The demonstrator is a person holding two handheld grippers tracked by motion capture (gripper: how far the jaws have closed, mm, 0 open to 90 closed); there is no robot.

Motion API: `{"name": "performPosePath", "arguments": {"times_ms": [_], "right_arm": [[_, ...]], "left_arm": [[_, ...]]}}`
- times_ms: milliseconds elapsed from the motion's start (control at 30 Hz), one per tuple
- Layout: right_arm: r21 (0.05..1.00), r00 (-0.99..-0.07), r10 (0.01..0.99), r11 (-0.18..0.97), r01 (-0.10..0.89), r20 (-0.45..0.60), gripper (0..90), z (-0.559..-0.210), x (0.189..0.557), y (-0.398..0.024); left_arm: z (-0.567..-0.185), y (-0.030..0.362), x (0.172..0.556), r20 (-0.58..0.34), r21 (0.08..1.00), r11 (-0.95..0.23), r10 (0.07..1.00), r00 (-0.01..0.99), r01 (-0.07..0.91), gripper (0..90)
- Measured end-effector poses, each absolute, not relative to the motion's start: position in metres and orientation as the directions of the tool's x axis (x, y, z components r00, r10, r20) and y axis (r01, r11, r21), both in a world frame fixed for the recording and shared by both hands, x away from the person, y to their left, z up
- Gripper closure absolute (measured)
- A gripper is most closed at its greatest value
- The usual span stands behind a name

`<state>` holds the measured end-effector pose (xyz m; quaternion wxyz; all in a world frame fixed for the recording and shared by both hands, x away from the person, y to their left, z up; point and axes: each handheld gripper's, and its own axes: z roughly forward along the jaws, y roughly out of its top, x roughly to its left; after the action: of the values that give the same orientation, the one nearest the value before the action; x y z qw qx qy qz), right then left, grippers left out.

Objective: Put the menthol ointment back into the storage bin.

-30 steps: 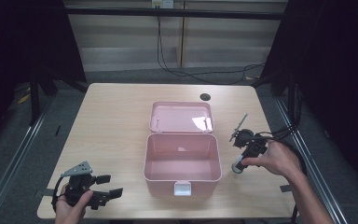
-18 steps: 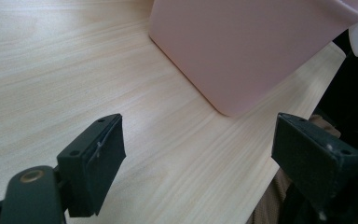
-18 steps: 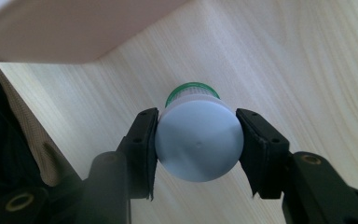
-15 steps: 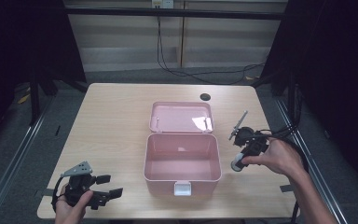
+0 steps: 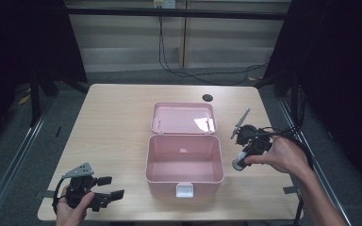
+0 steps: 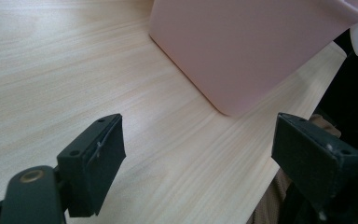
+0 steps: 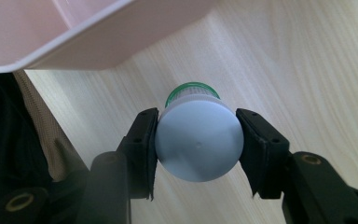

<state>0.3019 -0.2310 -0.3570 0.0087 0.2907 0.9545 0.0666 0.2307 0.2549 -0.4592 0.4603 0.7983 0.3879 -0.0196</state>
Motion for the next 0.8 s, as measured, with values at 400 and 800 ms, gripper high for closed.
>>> {"name": "performPosePath", "arguments": {"times_ms": [400, 800], "right_arm": [[0.172, -0.854, 0.519, 0.842, 0.512, 0.000, 51.6, -0.333, 0.299, -0.222], [0.138, -0.877, 0.481, 0.869, 0.474, -0.017, 51.6, -0.315, 0.302, -0.207]], "left_arm": [[-0.459, 0.255, 0.231, -0.392, 0.719, -0.271, 0.603, 0.695, 0.640, 16.9], [-0.459, 0.255, 0.231, -0.387, 0.720, -0.279, 0.599, 0.701, 0.636, 16.9]]}}
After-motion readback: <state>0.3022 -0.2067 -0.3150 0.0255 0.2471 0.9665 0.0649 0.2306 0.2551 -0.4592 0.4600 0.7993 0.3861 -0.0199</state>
